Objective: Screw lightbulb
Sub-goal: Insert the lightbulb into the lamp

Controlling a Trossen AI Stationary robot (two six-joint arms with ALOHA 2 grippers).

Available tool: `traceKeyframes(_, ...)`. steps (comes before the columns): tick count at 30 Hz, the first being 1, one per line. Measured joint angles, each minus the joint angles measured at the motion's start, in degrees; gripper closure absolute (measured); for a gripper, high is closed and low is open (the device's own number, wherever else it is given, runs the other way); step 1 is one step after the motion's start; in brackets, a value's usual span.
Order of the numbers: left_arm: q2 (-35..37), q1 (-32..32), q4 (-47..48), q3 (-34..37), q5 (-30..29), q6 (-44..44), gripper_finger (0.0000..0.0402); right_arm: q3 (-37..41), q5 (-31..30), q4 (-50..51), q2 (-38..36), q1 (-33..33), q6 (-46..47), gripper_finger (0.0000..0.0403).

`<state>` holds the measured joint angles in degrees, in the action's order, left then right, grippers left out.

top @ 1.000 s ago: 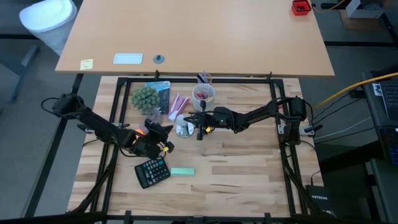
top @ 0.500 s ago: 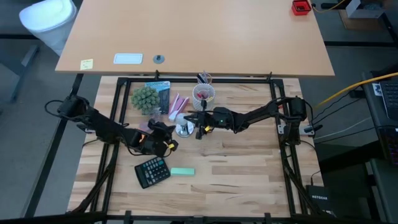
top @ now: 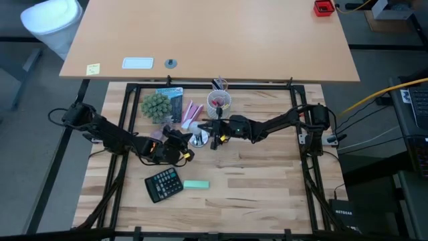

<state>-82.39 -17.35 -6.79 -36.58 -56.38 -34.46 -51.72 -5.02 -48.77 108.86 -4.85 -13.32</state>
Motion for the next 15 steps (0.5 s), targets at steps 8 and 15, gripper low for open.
traceKeyframes(8, 0.00, 0.86, 0.22, 0.00, -0.15, 0.90, 0.0401, 0.00, -0.24, 0.40, 0.00, -0.06, 0.00, 0.0384)
traceKeyframes(15, 0.02, 0.90, 1.49, 0.00, -0.81, 0.22, 0.0401, 0.00, 0.67, 1.28, -0.02, -0.04, 0.00, 0.0384)
